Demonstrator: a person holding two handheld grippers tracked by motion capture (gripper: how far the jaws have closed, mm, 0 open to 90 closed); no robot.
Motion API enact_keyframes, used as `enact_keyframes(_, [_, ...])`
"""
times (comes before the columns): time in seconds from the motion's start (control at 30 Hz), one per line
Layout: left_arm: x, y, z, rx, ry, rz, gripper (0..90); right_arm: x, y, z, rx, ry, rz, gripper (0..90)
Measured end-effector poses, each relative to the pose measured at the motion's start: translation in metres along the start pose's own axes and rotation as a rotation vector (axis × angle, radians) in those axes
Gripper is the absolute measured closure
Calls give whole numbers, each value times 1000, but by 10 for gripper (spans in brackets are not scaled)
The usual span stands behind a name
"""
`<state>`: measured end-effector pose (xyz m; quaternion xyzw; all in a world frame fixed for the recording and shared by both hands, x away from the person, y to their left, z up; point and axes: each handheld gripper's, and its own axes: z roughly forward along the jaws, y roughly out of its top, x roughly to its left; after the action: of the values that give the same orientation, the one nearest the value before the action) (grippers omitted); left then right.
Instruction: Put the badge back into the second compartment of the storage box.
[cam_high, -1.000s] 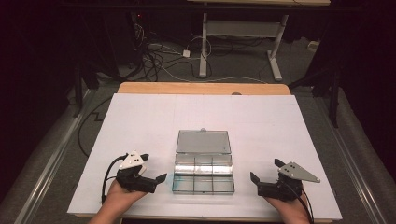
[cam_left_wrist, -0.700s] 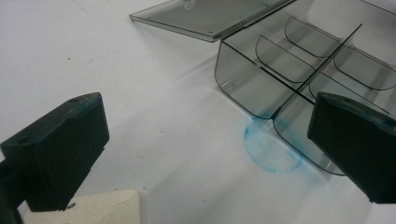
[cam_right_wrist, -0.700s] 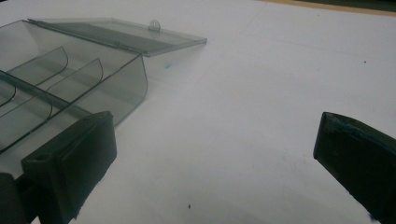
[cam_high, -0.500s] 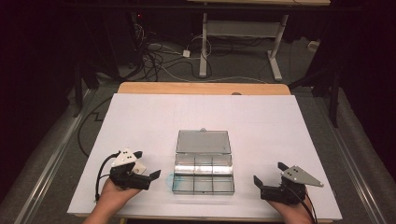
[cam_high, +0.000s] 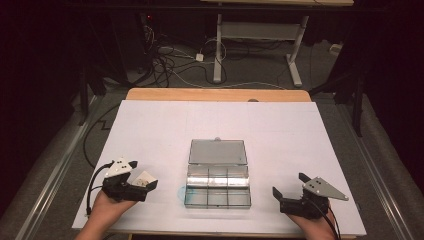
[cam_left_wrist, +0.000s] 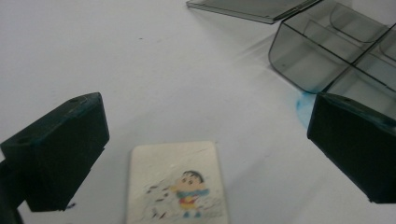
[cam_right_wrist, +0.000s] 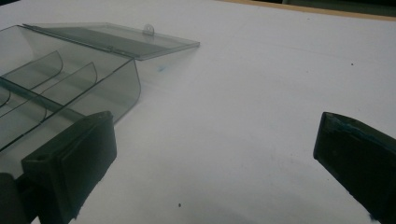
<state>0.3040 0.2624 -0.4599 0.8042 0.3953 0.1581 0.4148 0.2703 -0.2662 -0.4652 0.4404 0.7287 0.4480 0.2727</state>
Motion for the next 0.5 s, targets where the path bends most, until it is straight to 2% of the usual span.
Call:
enact_keyframes(0.13, [10, -9, -10, -1, 35, -35, 0, 2, -1, -2, -11, 6, -9, 1])
enact_keyframes(0.23, [15, -13, -13, 8, 46, -41, 0, 2, -2, -1, -11, 5, -7, 1])
enact_keyframes(0.4, [16, -17, -12, 13, 31, -57, 0, 2, -1, -1, -10, 1, 3, 1])
enact_keyframes(0.5, [14, -17, -7, 33, 16, -49, 2, 3, -2, 0, -5, 1, -2, 1])
